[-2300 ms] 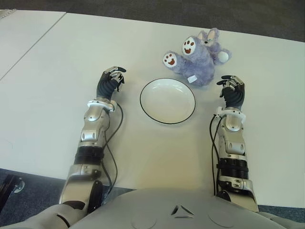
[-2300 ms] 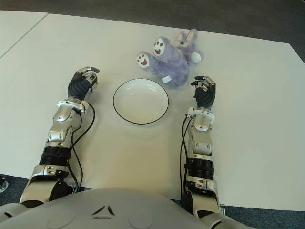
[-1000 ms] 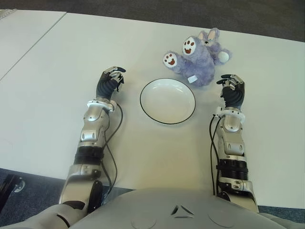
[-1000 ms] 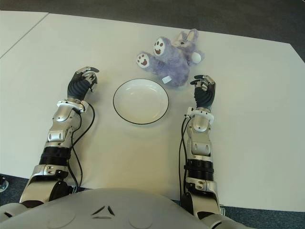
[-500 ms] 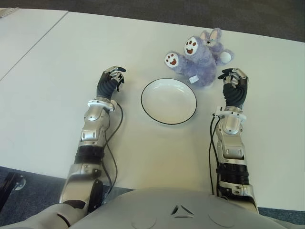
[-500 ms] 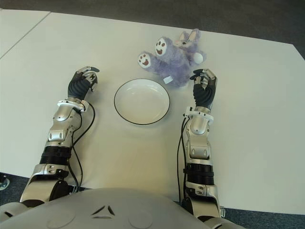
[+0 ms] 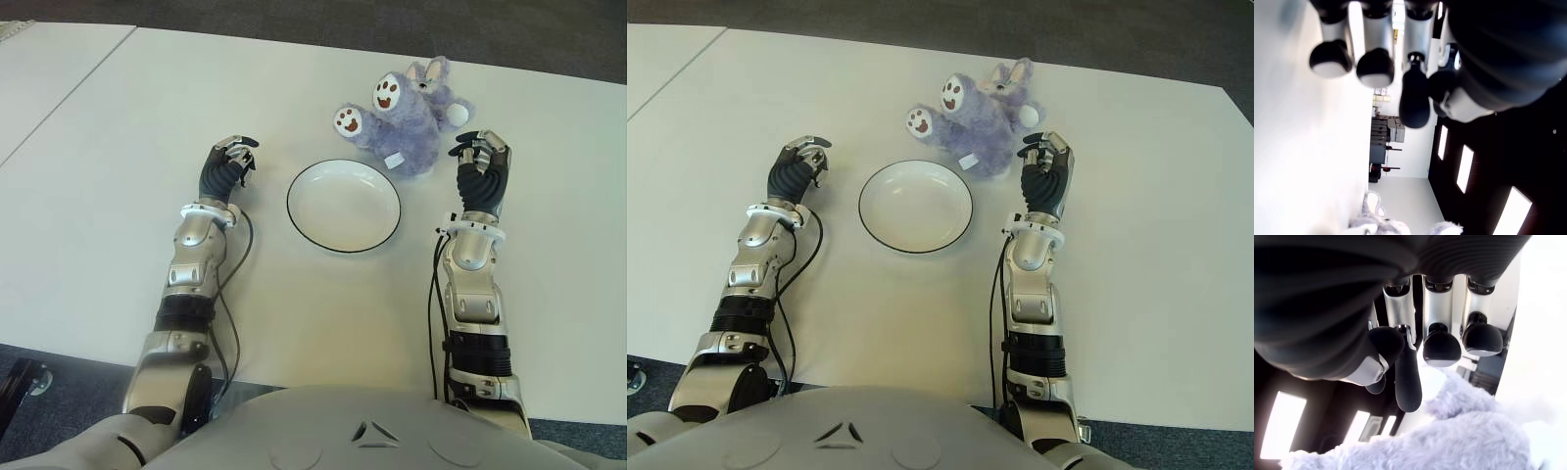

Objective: Put the doll into the plate.

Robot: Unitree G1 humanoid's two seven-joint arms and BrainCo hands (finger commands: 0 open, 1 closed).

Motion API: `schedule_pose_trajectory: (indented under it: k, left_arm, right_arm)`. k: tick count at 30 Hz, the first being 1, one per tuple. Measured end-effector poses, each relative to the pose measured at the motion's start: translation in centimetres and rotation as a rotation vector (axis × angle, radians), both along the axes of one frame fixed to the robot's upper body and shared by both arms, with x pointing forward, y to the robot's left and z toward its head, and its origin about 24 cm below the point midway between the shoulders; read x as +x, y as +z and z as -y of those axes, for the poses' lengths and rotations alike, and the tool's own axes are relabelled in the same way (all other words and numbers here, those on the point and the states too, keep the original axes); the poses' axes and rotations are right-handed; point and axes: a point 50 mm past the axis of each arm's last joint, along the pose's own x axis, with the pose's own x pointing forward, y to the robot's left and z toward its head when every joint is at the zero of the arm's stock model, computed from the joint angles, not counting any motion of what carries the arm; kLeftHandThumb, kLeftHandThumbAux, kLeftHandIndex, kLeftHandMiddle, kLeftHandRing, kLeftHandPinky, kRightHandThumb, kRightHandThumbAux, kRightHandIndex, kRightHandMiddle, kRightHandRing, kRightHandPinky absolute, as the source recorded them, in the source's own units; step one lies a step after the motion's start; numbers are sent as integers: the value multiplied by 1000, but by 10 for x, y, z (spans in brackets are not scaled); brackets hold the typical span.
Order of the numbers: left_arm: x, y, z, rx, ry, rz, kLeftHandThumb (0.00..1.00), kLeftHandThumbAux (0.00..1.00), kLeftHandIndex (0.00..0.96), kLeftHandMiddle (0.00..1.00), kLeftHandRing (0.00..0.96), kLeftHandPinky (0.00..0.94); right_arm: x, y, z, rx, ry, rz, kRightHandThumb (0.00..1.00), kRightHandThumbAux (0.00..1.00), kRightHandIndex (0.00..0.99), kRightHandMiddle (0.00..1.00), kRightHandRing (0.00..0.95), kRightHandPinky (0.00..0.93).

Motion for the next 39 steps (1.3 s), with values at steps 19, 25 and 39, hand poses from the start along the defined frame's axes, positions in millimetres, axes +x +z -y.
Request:
schedule_pose_trajectory:
  k: [19,25,39]
  left_arm:
    - [-1,0,-1,-2,7,4,710,706,443,845,866,865]
    - [-1,1,-2,-2,7,7,710,706,443,847,868,867]
    - [-1,1,-1,-2,5,10,710,706,443,849,871,870]
  right_arm:
    - [21,49,17,-204,-127,133,849,674,429,601,799,751]
    - [28,68,18,-299,-117,89,784,690,408,532,609,599]
    - [30,91,14,-663,-61,28,384,396,163,282,388,601]
